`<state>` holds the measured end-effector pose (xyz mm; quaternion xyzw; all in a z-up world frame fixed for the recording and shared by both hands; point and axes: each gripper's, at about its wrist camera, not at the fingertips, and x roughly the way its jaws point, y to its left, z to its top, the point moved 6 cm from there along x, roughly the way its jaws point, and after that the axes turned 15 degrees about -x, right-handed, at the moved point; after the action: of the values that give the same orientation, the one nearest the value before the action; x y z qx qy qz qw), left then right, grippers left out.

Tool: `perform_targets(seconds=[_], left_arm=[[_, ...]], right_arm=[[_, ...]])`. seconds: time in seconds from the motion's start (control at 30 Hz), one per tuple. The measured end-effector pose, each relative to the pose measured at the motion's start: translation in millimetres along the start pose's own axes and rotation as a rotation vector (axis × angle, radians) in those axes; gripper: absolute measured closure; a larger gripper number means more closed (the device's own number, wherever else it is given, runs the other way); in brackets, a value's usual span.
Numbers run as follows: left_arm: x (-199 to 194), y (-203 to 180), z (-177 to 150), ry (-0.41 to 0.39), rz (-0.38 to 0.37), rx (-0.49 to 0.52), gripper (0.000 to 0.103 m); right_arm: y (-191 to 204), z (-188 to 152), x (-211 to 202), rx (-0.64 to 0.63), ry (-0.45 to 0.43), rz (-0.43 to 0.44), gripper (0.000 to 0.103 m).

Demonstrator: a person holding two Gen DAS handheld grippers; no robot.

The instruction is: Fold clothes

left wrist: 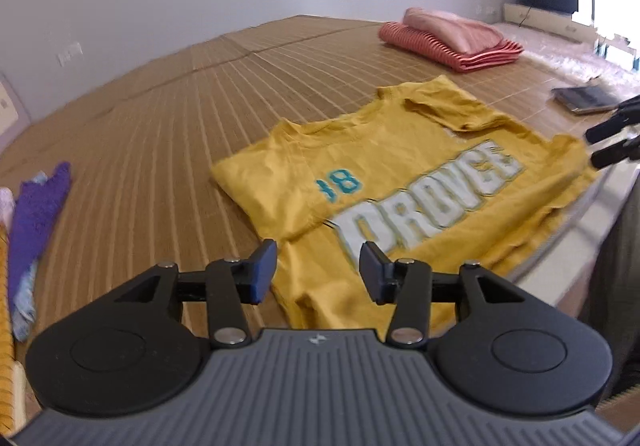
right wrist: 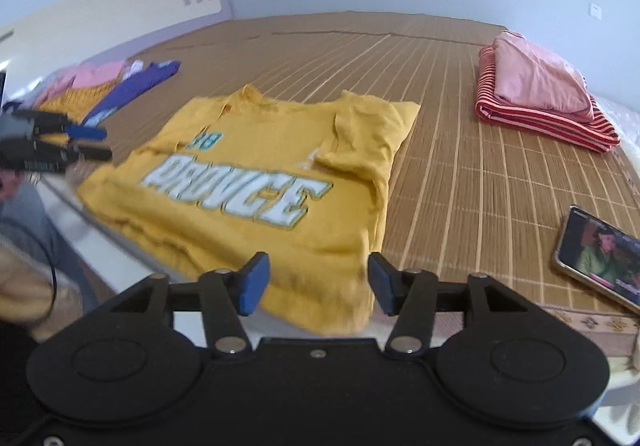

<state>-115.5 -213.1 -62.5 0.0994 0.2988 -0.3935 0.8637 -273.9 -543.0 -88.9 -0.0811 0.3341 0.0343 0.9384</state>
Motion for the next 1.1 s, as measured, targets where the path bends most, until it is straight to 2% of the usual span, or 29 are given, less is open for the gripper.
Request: perform_targets(seconds=[0.1, 0.17, 0.3, 0.4, 0.57, 0.77, 0.9, 1.1], left_arm=[[-1, -13, -9, 0.029, -0.055, 0.030, 0.051], [1, -22, -13, 0.031, -0.082, 0.038, 0.051], [6, -32, -16, 0.024, -0.086, 0.065, 0.051], [10, -35, -20, 0.039, -0.086, 0.079, 0.051], [11, -28, -21, 0.040, -0.082, 0.052, 0.051], [6, -14, -23, 0.059, -0.038, 0.063, 0.051], [3, -8, -32, 0.105, -0.009, 0.090, 0.051], [4, 0, -43, 0.149, 0.039, 0.143, 0.051]], right_arm=[[14, 0, -3, -0.057, -0.008, 0.011, 0.045], [28, 6, 2, -0.098, -0.017, 0.050, 0.045], [58, 14, 18, -0.261, -0.001, 0.035, 0.037], [72, 17, 31, -0.353, 0.030, 0.014, 0.038], [80, 24, 48, -0.448, 0.055, -0.044, 0.048], [59, 35, 54, -0.395, 0.039, -0.105, 0.047], [49, 31, 46, -0.355, 0.030, -0.095, 0.045], [28, 18, 26, -0.206, 0.025, -0.071, 0.042]])
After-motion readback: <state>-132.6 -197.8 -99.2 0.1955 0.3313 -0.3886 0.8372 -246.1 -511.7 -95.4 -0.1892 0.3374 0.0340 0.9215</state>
